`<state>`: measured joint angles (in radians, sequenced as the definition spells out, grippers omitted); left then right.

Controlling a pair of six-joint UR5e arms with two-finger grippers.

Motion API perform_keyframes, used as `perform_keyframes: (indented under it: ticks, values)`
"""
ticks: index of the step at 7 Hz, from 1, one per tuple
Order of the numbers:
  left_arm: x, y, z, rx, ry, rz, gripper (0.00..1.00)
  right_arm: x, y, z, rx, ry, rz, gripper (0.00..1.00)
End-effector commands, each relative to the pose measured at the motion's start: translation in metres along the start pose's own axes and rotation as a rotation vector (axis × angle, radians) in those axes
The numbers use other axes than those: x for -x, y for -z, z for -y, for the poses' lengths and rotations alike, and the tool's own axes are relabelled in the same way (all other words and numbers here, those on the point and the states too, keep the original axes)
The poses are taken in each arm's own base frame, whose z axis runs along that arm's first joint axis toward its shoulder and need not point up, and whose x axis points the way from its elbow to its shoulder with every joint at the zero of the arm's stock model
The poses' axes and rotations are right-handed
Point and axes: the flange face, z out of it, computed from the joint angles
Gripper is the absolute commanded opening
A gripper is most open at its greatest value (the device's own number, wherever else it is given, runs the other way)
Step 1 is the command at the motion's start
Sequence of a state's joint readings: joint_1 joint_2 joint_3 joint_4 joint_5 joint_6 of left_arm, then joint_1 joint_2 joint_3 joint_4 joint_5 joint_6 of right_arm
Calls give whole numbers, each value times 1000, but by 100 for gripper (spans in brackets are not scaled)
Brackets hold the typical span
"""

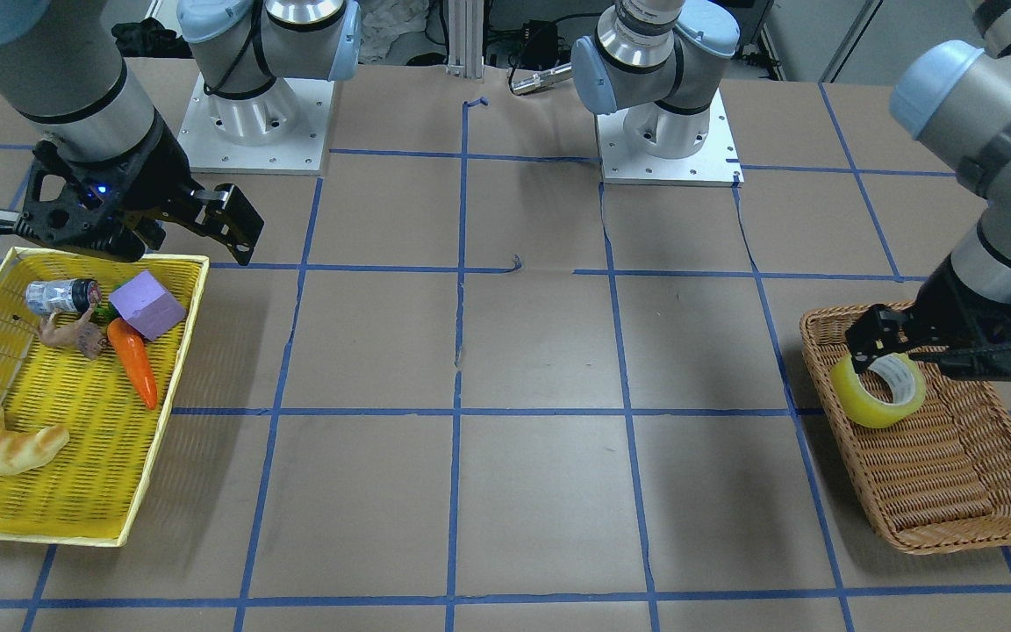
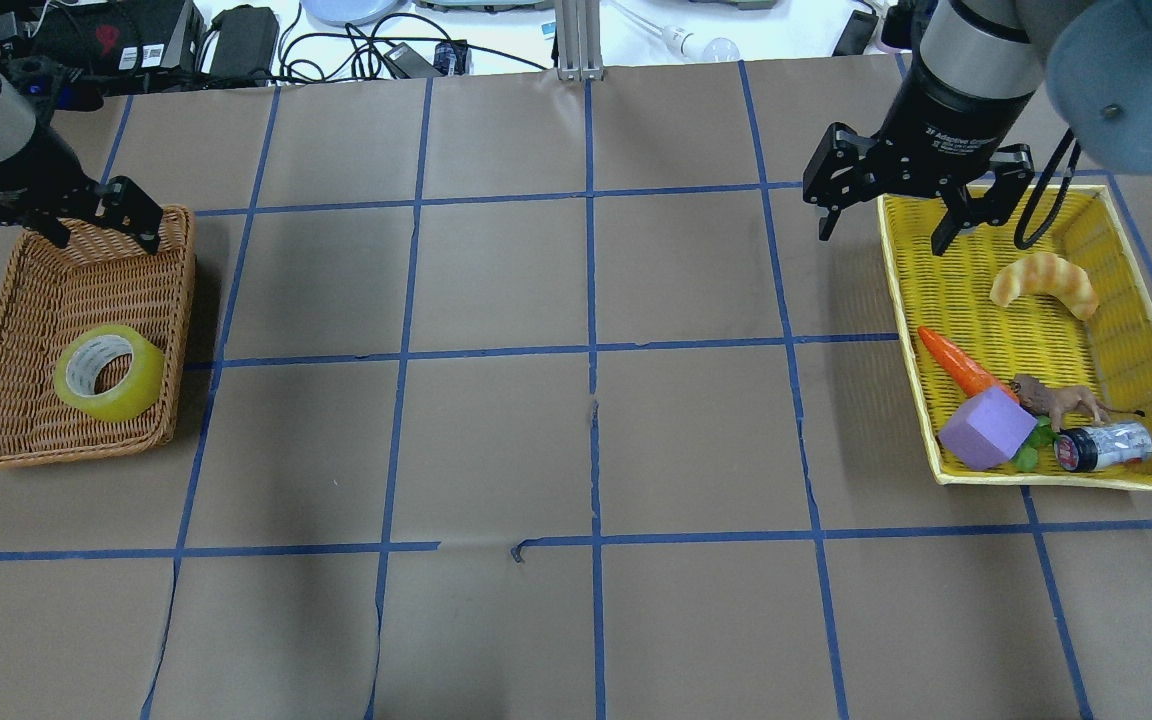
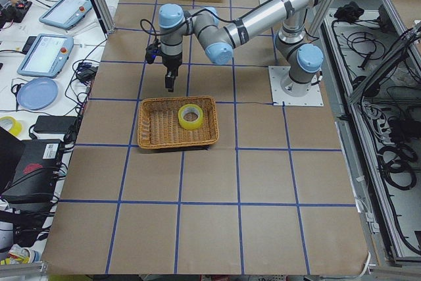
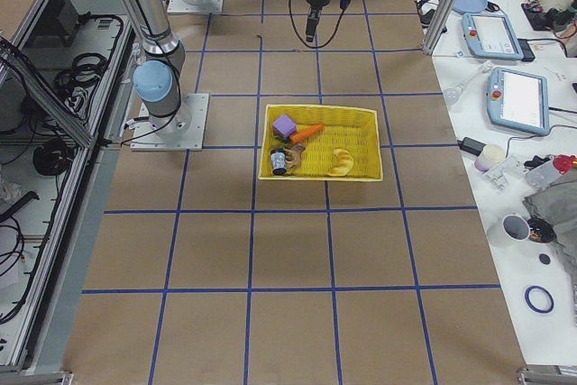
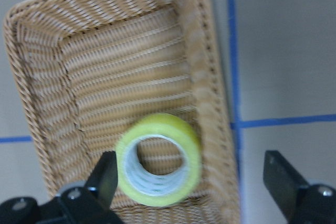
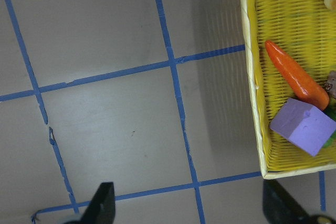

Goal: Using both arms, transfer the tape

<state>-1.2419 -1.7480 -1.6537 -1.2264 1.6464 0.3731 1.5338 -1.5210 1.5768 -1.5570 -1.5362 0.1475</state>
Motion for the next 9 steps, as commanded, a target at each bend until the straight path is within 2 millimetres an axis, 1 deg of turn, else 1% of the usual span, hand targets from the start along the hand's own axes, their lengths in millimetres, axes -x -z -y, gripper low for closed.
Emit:
perform_keyframes:
  ticks: [1,2,3,4,5,9]
  values:
    - [-107,49,-24,36,29,-70,100,0,-3,0,8,22,-3,100]
    - [-144,72,-35,68,71,-115,100,0,-3,0,8,23,-4,100]
    - [-167,98,-41,94,51,-120,100,0,-4,1,11,23,-5,100]
    - [-174,116,-45,123,45,-121,100,0,-4,1,11,25,-5,100]
    - [-174,124,-46,143,44,-124,100,0,-3,0,10,23,-5,100]
    - [-175,116,-43,158,40,-122,100,0,-3,0,10,23,-5,100]
